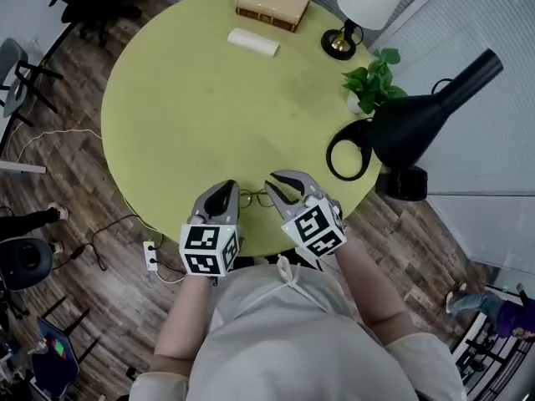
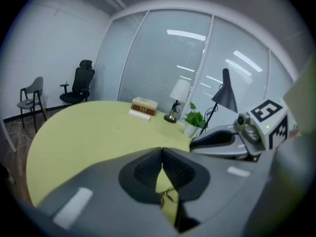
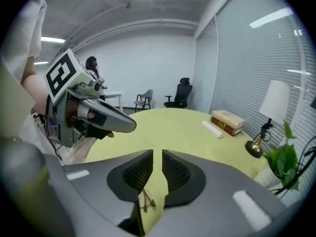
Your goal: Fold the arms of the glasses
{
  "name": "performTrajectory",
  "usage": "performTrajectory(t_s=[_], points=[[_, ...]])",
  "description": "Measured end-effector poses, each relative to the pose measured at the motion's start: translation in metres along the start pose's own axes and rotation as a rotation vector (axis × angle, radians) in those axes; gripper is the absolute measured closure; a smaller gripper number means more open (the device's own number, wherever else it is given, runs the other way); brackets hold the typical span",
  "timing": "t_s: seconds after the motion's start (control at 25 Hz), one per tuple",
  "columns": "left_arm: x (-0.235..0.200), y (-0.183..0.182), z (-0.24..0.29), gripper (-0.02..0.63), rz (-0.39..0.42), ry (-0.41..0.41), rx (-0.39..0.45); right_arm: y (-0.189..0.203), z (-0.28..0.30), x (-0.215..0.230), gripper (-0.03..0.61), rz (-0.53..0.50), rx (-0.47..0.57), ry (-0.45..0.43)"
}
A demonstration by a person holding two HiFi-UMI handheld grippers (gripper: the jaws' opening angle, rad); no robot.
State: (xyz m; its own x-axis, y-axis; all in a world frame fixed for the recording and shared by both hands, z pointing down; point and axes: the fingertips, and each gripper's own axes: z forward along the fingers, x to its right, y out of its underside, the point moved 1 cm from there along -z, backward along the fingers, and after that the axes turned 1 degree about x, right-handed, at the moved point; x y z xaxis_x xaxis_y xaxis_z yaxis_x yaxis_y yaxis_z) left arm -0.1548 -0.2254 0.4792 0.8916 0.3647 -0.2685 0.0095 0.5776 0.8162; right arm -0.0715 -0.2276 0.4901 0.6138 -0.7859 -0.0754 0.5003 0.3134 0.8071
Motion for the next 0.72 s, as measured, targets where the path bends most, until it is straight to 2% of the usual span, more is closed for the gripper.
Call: performTrajectory(t_s=[0.2,0.36,0.52,0.72], points=[[0.027,-0.075,-0.036,0.607,0.134,0.029,0.192,-0.044,-0.049,0.020,0.565,0.157,0.176,0.147],[0.046,-0.119,-0.059,0.607,0.238,0.042,0.304,-0.076,-0.083,0.035,0.577,0.190,0.298,0.240],[0.052,-0.148,-0.081,0.607,0.239,0.040,0.390,-0.100,-0.112,0.045,0.578,0.201,0.381,0.329],[0.052,-0.163,-0.097,0.607,0.247,0.024,0.429,-0.118,-0.134,0.051,0.578,0.223,0.450,0.394]])
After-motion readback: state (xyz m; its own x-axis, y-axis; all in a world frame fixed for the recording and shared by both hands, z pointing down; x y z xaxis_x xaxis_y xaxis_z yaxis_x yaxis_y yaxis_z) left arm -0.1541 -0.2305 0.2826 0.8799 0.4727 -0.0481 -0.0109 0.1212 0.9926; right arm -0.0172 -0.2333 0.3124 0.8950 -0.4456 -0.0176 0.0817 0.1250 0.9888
